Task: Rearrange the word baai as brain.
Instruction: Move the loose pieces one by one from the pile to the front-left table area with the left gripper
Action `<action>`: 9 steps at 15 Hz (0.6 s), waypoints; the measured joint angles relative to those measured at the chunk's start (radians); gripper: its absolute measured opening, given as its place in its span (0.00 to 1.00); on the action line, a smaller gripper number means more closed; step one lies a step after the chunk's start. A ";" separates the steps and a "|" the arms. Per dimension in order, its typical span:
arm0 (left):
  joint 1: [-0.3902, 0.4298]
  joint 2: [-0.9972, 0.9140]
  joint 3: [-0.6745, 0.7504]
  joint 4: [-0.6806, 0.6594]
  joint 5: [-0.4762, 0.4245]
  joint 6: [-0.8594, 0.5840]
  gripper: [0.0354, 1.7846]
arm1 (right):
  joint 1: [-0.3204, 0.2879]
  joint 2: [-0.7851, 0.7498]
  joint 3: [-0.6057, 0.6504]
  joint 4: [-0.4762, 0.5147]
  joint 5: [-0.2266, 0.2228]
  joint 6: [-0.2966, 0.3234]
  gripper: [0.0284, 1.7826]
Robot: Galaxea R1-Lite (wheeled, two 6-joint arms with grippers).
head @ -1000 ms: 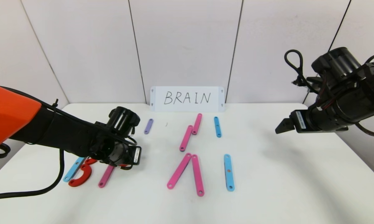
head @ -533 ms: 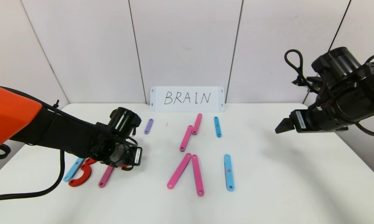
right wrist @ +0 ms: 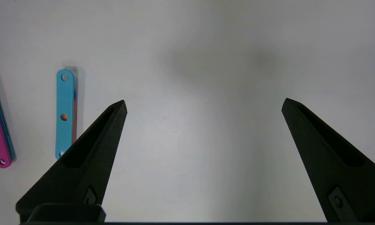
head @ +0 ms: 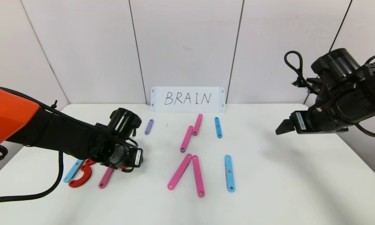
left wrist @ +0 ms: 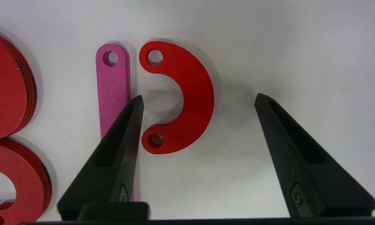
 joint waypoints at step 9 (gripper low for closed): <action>-0.066 -0.058 -0.022 -0.011 0.002 0.017 0.94 | 0.013 0.002 0.008 0.000 -0.002 -0.001 0.98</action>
